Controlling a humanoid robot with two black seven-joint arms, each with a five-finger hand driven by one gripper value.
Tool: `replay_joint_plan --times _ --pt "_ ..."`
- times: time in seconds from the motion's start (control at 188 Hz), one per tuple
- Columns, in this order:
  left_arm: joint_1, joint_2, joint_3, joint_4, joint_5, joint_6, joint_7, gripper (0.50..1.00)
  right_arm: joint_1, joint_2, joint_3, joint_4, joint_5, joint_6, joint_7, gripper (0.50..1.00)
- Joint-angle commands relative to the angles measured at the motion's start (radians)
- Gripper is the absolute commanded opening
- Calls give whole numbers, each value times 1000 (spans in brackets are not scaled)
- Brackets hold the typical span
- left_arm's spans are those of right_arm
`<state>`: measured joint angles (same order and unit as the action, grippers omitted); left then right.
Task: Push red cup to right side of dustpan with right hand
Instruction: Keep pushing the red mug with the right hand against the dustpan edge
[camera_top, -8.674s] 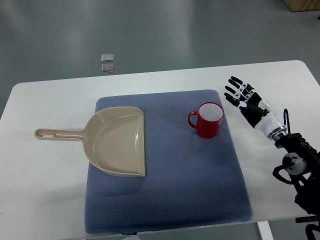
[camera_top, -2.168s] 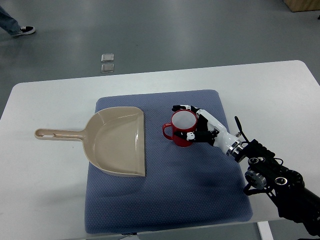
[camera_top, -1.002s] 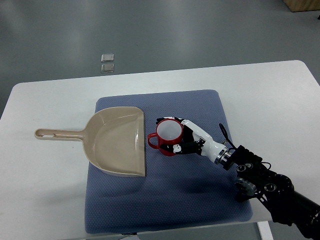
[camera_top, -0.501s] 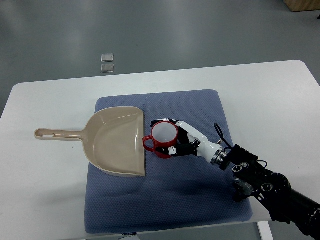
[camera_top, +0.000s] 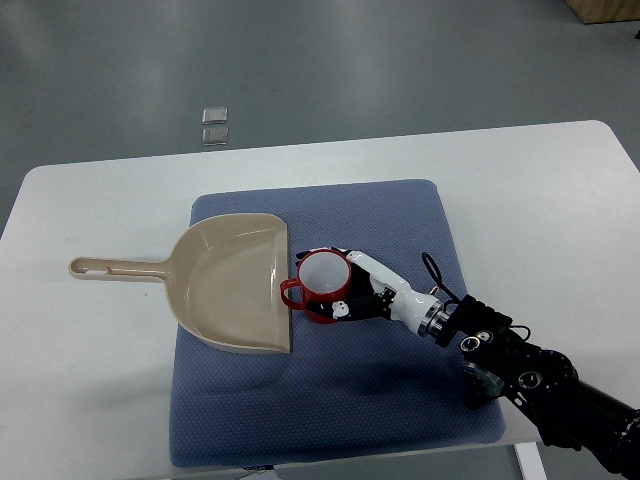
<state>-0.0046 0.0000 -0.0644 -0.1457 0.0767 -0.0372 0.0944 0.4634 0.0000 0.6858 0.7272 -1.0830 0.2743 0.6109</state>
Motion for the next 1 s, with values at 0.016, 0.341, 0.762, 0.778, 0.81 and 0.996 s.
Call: replay_joint_plan --times 0.016,0.341,0.762,0.778,0.81,0.996 --pt "0 0 0 0 0 -1 -1 1000 0 0 0 1 0 -1 0 811" --pt "0 0 0 0 0 -1 1 1000 1 0 -15 35 3 -12 0 805" --pt "0 0 0 0 0 0 -1 1000 0 0 -42 51 5 -21 0 805" --pt "0 0 0 0 0 0 1 1000 0 0 -42 51 5 -21 0 805" --pt "0 0 0 0 0 -1 -1 1000 0 0 -43 51 5 -24 0 805" --pt "0 0 0 0 0 0 1 1000 0 0 -54 51 5 -27 0 809"
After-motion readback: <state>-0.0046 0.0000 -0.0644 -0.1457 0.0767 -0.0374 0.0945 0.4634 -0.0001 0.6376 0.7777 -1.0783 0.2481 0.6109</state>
